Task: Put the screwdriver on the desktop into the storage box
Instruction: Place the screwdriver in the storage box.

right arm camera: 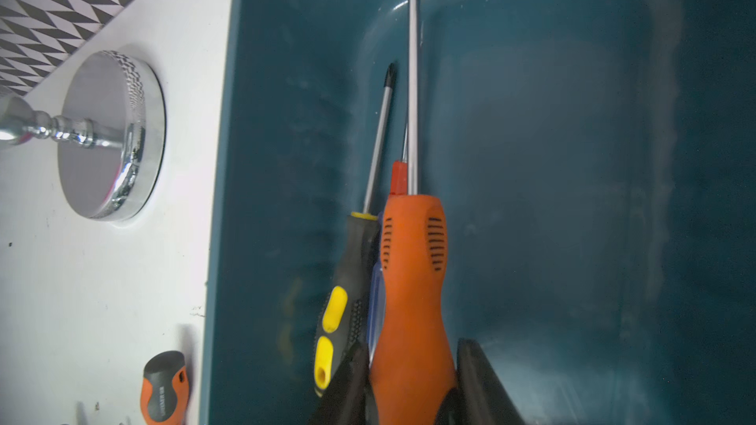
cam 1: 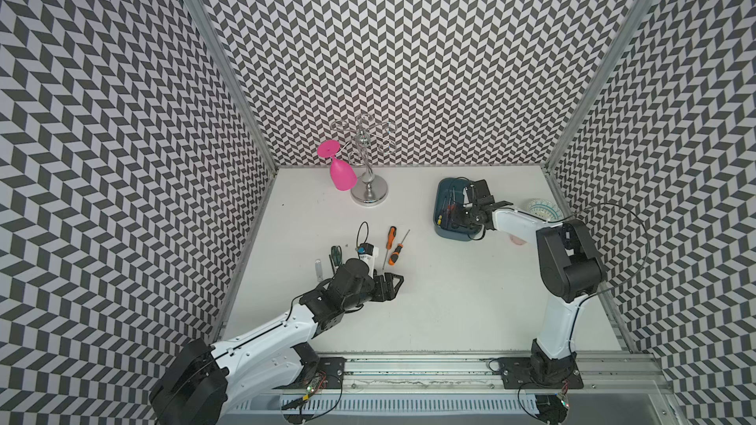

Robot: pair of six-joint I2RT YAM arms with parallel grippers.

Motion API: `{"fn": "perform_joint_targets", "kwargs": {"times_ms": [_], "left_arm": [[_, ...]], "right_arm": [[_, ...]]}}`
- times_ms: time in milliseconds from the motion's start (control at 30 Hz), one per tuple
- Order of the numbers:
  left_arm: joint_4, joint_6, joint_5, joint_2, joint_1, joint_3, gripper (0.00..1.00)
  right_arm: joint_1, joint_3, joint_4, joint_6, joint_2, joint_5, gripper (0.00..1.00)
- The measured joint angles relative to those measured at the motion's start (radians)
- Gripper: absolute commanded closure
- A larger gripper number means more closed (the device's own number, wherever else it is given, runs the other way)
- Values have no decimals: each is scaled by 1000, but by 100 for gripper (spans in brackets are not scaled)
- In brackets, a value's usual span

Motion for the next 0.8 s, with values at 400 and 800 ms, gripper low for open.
{"fn": "perform_joint_targets", "kwargs": {"times_ms": [400, 800], "left_arm": [[-15, 0, 0, 0, 0, 0, 22], [-16, 0, 0, 5, 0, 0, 22]], "right_arm": [[-4, 22, 0, 13, 38, 0, 61], [-4, 22, 9, 19, 38, -13, 56]]}}
